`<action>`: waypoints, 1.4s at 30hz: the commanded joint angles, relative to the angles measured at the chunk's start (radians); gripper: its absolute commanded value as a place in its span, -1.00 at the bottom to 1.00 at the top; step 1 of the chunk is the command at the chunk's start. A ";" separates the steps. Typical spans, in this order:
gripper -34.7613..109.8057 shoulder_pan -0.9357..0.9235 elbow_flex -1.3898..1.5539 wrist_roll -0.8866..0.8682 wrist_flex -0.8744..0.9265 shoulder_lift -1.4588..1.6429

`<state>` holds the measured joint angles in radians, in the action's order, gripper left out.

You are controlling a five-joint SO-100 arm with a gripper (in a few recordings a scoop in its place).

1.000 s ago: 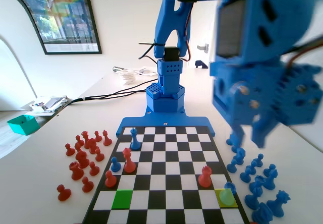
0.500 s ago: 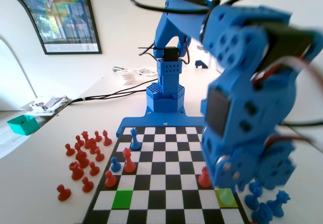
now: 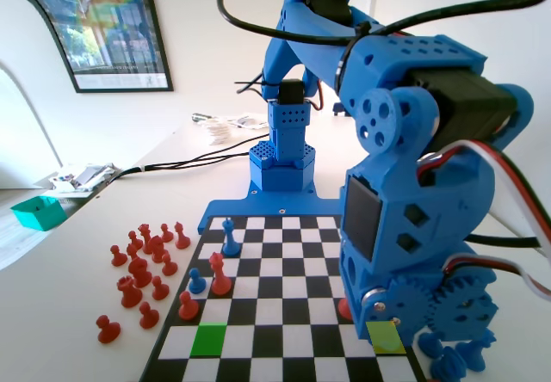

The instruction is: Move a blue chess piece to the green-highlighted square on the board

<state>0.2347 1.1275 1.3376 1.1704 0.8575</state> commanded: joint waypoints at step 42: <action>-0.36 0.061 0.026 -0.086 -0.021 0.000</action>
<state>0.2715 1.1490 1.2441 1.1428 0.8237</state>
